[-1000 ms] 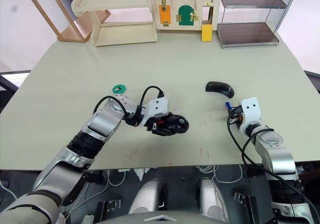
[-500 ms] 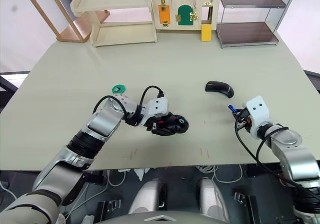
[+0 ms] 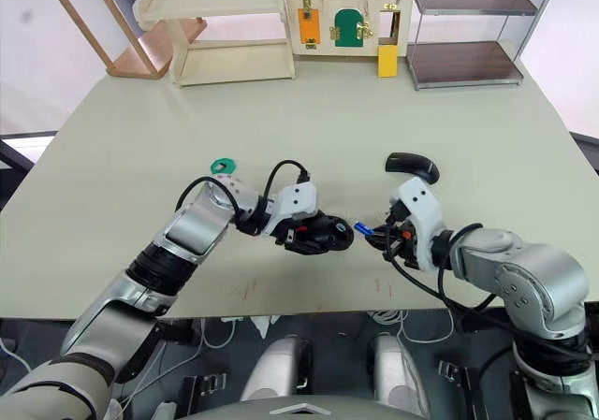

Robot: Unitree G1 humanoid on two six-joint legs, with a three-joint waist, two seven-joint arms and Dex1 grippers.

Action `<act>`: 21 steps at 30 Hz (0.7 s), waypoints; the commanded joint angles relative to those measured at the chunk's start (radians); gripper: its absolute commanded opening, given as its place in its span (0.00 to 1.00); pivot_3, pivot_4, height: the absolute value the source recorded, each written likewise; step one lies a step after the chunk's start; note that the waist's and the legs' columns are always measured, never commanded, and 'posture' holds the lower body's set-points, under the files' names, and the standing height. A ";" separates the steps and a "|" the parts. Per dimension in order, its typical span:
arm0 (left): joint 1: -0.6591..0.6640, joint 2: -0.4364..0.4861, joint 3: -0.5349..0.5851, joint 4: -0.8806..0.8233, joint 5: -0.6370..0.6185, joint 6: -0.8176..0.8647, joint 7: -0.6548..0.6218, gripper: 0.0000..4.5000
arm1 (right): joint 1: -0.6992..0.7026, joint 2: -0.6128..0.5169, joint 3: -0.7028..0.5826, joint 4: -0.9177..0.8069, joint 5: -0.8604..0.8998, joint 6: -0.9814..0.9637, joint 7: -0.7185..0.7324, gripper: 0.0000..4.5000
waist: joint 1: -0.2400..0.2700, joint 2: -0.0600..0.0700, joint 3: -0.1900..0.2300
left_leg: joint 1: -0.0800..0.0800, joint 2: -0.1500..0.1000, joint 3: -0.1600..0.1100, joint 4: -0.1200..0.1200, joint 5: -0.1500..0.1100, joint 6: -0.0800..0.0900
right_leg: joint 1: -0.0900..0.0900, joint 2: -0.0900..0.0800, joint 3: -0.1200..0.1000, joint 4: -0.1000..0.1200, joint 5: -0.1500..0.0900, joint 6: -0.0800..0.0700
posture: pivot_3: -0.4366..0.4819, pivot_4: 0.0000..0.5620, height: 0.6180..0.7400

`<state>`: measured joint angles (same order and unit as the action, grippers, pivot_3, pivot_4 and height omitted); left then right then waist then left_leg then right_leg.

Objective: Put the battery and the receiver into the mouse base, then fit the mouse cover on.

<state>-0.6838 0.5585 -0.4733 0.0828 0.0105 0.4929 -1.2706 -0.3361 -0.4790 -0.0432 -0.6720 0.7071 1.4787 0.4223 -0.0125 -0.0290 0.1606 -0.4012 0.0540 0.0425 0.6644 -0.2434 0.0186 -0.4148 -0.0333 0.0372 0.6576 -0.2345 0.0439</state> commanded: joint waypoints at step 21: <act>0.038 0.016 -0.066 -0.038 0.035 0.085 -0.017 0.65 | -0.103 0.141 0.106 0.077 -0.058 0.106 -0.128 0.02 | -0.003 0.000 0.000 | 0.000 0.000 -0.001 -0.002 0.000 0.000 | -0.001 0.000 -0.001 -0.001 0.000 0.000 | 0.48 0.27 1.00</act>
<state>-0.6808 0.5652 -0.4810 0.0421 0.0270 0.5453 -1.2774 -0.4285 -0.3437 0.0471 -0.5886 0.6521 1.5721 0.2973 -0.0158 -0.0290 0.1606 -0.4013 0.0541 0.0419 0.6623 -0.2435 0.0188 -0.4154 -0.0330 0.0365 0.6567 -0.2347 0.0440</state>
